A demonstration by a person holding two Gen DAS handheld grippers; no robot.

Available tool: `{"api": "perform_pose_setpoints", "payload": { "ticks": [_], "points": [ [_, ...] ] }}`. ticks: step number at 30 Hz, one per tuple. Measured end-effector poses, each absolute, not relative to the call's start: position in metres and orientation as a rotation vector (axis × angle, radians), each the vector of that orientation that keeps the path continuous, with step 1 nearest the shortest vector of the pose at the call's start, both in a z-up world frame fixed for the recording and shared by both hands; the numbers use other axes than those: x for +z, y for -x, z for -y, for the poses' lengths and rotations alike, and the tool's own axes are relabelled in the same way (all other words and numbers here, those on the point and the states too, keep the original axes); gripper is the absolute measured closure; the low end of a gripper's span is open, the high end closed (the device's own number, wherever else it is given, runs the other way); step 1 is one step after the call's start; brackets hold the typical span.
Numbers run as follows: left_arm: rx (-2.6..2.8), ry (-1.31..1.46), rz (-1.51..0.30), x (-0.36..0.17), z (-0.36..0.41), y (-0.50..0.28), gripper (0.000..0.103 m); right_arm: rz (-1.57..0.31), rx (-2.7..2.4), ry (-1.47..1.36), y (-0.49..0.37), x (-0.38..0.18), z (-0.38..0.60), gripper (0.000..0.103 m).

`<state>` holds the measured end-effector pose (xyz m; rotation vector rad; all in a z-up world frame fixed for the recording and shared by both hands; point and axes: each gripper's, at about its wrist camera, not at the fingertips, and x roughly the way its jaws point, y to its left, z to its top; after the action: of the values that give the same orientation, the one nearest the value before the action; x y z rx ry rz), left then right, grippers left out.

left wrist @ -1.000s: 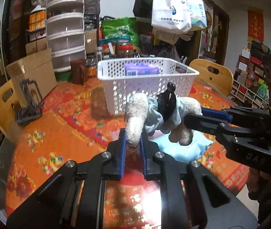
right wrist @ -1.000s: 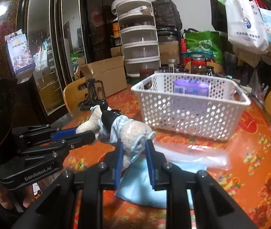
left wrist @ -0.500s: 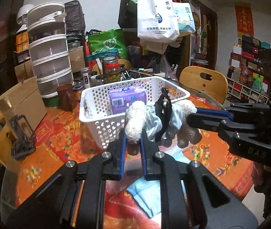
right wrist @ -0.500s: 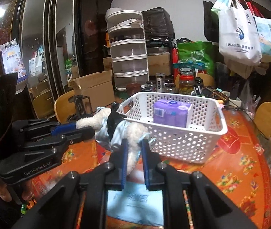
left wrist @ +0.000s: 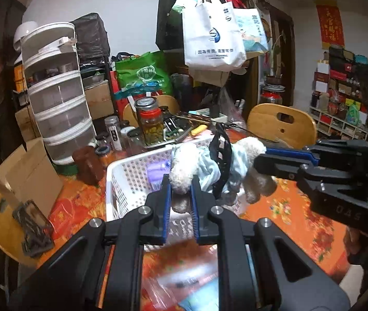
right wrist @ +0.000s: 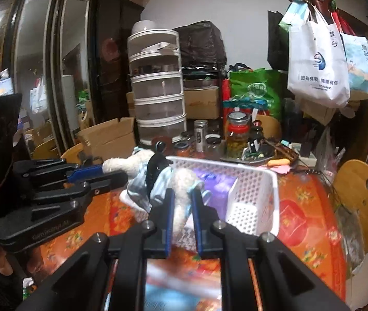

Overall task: Organize soft objects
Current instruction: 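Carry the plush toy into the basket with both tools and release, then move both tools back toward the light-blue wipes packet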

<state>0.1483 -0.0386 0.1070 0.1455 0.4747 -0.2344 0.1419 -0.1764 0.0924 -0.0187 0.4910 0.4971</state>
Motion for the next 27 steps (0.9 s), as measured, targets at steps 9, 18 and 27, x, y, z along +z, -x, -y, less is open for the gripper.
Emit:
{"api": "perform_pose_setpoints", "payload": {
  "ticks": [9, 18, 27],
  "points": [
    [-0.192, -0.138, -0.581, 0.1, 0.041, -0.245, 0.09, -0.59, 0.464, 0.024, -0.212, 0.072, 0.17, 0.092],
    [-0.159, -0.041, -0.69, 0.043, 0.015, -0.294, 0.085, -0.687, 0.452, 0.012, -0.243, 0.038, 0.167, 0.093],
    [-0.113, -0.042, -0.626, 0.036, -0.004, -0.285, 0.0, -0.722, 0.415, -0.018, -0.244, 0.02, 0.178, 0.055]
  ]
}}
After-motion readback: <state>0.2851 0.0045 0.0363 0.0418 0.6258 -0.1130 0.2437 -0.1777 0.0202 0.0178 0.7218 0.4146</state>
